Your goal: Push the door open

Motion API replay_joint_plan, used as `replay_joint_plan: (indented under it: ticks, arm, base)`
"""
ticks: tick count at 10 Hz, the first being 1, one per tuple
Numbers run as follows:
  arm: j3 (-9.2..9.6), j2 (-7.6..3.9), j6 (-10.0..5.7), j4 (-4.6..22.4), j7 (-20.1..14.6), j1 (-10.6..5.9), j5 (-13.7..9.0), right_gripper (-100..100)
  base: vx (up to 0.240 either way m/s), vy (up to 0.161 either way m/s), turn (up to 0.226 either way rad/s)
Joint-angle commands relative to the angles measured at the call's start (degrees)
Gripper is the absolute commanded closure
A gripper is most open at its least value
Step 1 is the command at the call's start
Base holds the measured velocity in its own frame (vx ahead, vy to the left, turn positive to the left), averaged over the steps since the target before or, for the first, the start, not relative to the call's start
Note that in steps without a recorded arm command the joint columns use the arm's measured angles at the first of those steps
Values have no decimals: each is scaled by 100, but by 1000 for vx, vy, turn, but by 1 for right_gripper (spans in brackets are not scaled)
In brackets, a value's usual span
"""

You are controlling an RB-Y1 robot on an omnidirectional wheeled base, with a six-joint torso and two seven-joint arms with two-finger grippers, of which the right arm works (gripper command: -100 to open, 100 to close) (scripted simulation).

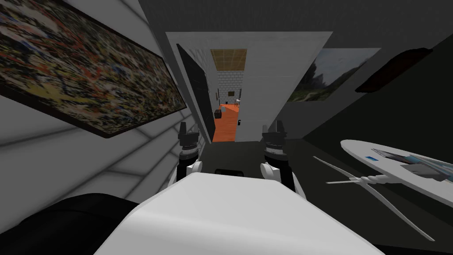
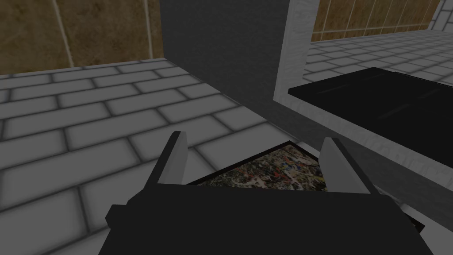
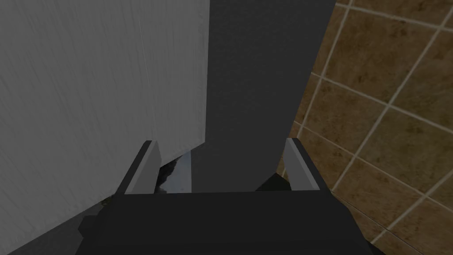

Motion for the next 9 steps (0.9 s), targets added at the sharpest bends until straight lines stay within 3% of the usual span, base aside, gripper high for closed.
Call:
replay_joint_plan:
  ticks: [1, 4, 9]
  arm:
    - [-5, -24, -45, 195, 15, -42, -4, -100]
    - [-12, -55, -113, 488, 37, -106, -10, -100]
    - [-32, -114, -292, 1257, 96, -272, -26, -100]
  base:
    - [106, -24, 16]
    - [150, -4, 19]
    - [135, -23, 25]
